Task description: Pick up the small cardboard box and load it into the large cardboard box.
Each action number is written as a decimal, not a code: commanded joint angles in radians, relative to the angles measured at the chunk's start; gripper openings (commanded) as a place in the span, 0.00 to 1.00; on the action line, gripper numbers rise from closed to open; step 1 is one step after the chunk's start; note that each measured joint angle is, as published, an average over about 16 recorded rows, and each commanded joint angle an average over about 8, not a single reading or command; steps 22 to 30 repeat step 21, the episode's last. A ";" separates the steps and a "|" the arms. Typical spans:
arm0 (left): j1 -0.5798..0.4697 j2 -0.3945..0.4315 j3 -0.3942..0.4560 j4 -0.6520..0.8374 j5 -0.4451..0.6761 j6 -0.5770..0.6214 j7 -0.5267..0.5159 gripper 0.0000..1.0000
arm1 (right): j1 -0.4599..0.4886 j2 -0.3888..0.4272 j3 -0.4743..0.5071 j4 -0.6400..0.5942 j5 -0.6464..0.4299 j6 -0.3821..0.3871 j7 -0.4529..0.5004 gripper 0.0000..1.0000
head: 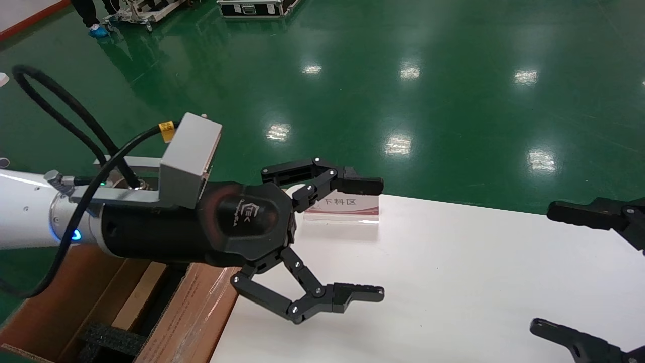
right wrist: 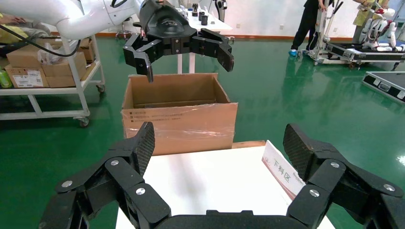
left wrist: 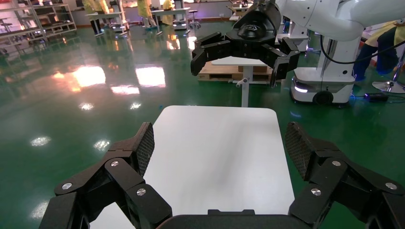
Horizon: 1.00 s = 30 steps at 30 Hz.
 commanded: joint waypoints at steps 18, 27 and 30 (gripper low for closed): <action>0.000 0.000 0.000 0.000 0.000 0.000 0.000 1.00 | 0.000 0.000 0.000 0.000 0.000 0.000 0.000 1.00; 0.000 0.000 0.000 0.000 0.000 0.000 0.000 1.00 | 0.000 0.000 0.000 0.000 0.000 0.000 0.000 1.00; 0.000 0.000 0.000 0.000 0.000 0.000 0.000 1.00 | 0.000 0.000 0.000 0.000 0.000 0.000 0.000 1.00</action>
